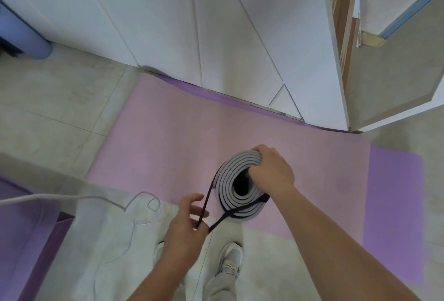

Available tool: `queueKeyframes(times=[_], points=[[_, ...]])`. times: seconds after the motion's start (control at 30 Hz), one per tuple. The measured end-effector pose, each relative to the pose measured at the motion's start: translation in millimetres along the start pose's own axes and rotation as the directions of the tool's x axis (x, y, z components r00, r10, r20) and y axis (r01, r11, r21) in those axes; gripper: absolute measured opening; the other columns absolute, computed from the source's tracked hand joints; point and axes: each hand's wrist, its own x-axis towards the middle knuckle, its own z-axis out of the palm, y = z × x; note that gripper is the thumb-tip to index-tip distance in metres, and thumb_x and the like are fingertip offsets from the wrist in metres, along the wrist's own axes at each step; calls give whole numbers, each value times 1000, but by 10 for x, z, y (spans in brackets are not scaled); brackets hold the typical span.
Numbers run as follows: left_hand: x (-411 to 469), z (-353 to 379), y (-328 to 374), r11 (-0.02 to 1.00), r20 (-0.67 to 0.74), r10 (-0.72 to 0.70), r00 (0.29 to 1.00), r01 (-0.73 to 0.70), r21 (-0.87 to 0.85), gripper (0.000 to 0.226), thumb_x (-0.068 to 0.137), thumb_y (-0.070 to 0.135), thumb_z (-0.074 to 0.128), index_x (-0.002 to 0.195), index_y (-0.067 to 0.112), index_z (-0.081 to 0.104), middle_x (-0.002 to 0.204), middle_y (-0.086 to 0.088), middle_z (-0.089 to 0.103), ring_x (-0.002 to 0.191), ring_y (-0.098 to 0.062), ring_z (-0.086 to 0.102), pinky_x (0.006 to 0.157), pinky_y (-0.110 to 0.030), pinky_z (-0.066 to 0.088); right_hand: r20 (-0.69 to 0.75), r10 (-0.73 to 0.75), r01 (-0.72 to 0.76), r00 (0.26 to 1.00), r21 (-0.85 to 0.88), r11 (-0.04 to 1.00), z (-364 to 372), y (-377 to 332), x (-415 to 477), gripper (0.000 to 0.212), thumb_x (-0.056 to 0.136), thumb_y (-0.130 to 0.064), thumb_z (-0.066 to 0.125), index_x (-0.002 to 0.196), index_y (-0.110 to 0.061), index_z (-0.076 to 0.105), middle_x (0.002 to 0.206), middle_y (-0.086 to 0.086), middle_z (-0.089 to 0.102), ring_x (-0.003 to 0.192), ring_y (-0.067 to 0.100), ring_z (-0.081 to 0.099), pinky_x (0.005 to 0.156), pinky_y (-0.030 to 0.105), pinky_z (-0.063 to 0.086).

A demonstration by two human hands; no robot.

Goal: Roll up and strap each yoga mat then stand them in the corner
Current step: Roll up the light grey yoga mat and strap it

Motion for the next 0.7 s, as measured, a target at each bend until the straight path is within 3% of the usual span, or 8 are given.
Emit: queueKeyframes(times=[0.07,0.17,0.23,0.33,0.47,0.57,0.7], points=[[-129,181,71,987,10,-146,989,146,-63,40,86,2,58,99,39,52,83,7,70,65,-9,70,74,-42,57,2,30,-30,1000,6,1000,15,-66,8,42,76,-17,56,114,-35,53,109,-3,50,86,21,55,61,27,38],[-226,452,256,940,98,-274,957,288,-181,29,85,3,53,98,29,54,80,-1,73,57,-14,70,64,-38,54,-21,60,-59,998,13,998,16,-116,12,40,76,-17,55,113,-32,54,107,0,53,84,21,56,61,28,38],[-259,572,367,855,173,-376,910,413,-312,25,85,0,50,102,17,56,80,-6,73,53,-15,66,56,-33,47,-40,66,-65,997,15,998,23,-133,5,36,77,-18,55,110,-32,54,106,1,56,81,20,57,59,28,38],[-254,748,498,706,316,-464,828,561,-432,16,93,7,51,103,14,61,77,-3,71,58,-17,66,58,-29,44,-56,77,-75,995,36,997,46,-161,14,29,77,-19,56,103,-30,52,102,1,58,76,18,57,54,26,36],[-67,909,443,750,280,-421,863,505,-428,14,97,15,51,97,10,65,73,-3,70,56,-17,62,53,-26,41,-57,70,-69,996,22,997,8,-151,105,27,76,-22,59,102,-26,53,98,2,59,80,21,58,59,29,42],[177,751,241,836,185,-394,901,434,-336,16,96,17,57,94,3,65,70,-7,68,53,-19,56,49,-25,39,-44,53,-54,998,-19,998,-69,-63,163,26,75,-24,62,100,-24,53,94,2,60,81,22,59,64,31,48],[534,433,90,915,163,-338,927,364,-174,16,91,21,70,90,5,68,73,-5,70,55,-18,58,50,-25,39,-38,47,-48,998,-43,998,-140,9,189,29,73,-27,66,99,-25,54,92,0,60,83,24,58,65,31,45]])
